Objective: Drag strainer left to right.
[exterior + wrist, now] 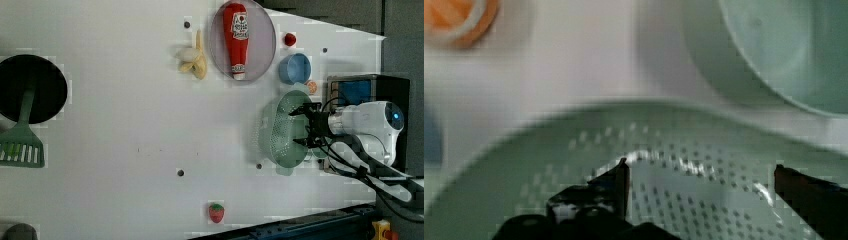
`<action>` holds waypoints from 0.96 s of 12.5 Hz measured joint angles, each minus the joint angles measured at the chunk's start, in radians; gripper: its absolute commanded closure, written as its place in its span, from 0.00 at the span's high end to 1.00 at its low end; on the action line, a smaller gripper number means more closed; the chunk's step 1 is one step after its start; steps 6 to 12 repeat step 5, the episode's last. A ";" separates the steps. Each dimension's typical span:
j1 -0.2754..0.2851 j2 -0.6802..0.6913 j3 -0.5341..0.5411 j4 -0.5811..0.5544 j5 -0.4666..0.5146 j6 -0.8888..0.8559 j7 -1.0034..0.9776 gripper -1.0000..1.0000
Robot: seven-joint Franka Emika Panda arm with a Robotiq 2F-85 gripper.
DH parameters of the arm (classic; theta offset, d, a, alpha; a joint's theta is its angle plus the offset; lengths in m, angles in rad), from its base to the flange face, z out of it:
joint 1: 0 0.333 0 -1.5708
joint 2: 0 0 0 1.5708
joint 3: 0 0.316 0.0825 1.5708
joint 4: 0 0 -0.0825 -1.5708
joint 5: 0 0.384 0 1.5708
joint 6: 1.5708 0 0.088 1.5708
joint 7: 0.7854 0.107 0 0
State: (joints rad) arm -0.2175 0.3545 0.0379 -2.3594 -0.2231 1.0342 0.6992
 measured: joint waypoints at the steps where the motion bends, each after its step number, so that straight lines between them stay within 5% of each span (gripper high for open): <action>1: 0.005 -0.051 0.019 -0.008 -0.005 -0.029 -0.051 1.00; 3: 0.018 -0.181 0.063 -0.002 -0.007 -0.144 -0.170 1.00; 5: 0.036 -0.327 0.083 0.037 0.124 -0.271 -0.252 1.00; 12: 0.036 -0.327 0.083 0.037 0.124 -0.271 -0.252 1.00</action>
